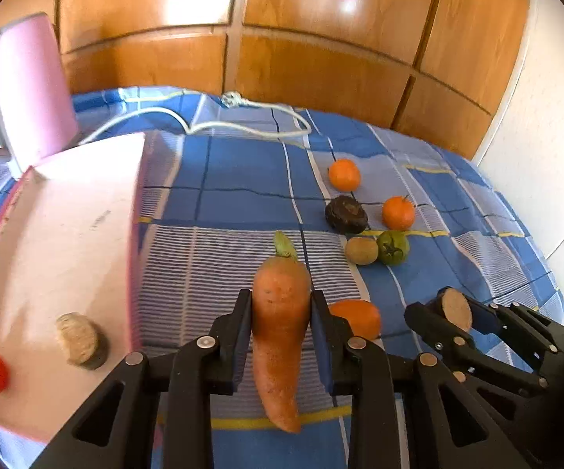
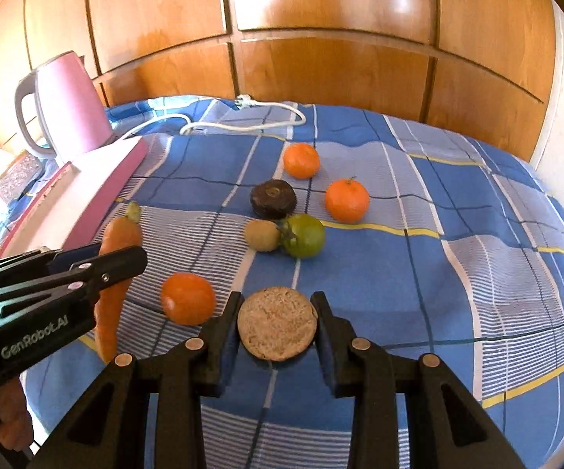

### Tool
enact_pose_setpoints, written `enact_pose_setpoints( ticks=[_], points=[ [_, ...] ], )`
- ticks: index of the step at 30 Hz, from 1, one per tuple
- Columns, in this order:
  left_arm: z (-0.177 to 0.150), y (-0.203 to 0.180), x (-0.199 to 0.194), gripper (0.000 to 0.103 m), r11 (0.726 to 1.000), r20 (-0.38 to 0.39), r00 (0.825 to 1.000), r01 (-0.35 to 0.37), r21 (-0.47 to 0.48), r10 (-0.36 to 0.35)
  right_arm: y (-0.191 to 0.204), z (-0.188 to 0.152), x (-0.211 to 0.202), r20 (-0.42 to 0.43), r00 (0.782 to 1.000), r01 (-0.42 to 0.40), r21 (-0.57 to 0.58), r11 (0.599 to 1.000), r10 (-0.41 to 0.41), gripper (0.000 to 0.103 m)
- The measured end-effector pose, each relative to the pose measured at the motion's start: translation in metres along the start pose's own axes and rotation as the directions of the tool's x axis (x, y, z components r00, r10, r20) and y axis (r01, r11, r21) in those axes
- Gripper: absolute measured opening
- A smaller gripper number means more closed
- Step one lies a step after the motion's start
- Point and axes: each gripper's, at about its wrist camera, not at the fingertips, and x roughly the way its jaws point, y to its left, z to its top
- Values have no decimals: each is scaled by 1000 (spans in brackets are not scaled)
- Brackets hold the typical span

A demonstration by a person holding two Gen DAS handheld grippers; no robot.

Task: Organize fruits
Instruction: 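Grasp the orange carrot with the left tool while right tool holds the slice, then carry carrot and slice into the pink tray and open both tools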

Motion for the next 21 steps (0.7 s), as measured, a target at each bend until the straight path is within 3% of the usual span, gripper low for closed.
enact_pose_setpoints(
  ticks=[6,12,21],
  points=[
    [-3,18,-32,29,997,53,997,-57,-47,59,18,7,-10,20,999,-29,-48,998,30,35],
    [-7,47,-55,29,987,97,987,-119,-104,129,46,16,-9,-12,992,-125,-92,988,125,35],
    [-10,79,-83,29,977,136,985,-75,-199,103,97,31,-1,-64,977,-214,-205,955,205,35]
  ],
)
